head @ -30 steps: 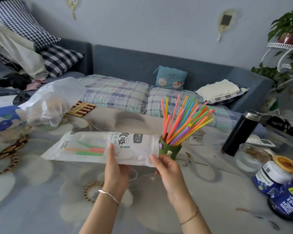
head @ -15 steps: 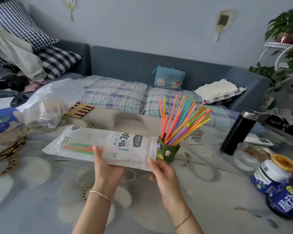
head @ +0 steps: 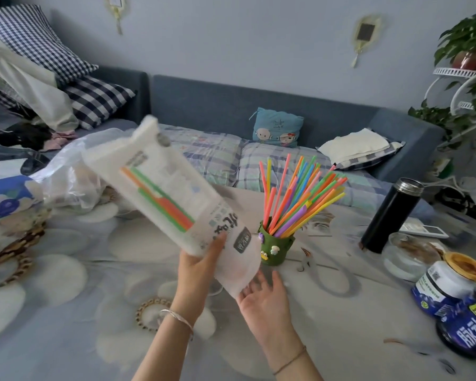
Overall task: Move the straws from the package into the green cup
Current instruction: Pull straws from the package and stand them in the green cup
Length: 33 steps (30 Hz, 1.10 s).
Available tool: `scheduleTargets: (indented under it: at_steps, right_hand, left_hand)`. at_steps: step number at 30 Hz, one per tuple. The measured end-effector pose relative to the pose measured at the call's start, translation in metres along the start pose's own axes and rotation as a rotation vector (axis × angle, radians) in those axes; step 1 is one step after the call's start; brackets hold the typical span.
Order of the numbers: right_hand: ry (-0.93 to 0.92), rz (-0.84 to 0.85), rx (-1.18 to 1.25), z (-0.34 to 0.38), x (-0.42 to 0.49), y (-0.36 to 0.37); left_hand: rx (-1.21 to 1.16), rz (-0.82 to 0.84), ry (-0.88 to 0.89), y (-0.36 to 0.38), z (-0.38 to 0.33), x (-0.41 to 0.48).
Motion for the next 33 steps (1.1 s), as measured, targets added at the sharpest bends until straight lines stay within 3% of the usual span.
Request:
scheduleTargets:
  at_steps: [2,7,11,16,25,28,33]
  right_hand:
    - [0.034,-0.007,0.047,-0.003,0.004,-0.005]
    - [0.044,0.066,-0.101,-0.005,0.002,0.001]
    - [0.005,-0.057,-0.372,-0.011,-0.003,-0.001]
    - [-0.127,-0.067,-0.785,-0.006,-0.004,0.000]
    - [-0.505,-0.136,-0.442,0.040,-0.005,0.006]
    - [-0.468,-0.147,-0.359,0.035,-0.004,0.002]
    - [-0.328,-0.084,-0.486,0.011,0.000,0.005]
  left_hand:
    - [0.080,0.056,0.026,0.007,-0.002,-0.005]
    - [0.151,0.093,0.087,0.013,-0.008,-0.012]
    - [0.034,-0.023,0.062,0.008,-0.010,-0.009]
    - [-0.155,-0.214,-0.010,-0.007,-0.004,0.002]
    - [-0.418,-0.348,-0.210,-0.030,0.007,0.012]
    - [-0.427,-0.345,-0.259,-0.027,0.012,0.010]
    - [-0.392,-0.307,-0.307,-0.009,0.020,0.002]
Point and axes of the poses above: each hand's wrist, its own x-axis towards the middle knuckle, its own y-axis out of the palm, z = x × y, the point moved 2 cm from there along x, towards the middle knuckle, and after that the axes turned 12 degrees about x, right-handed, at the moved point
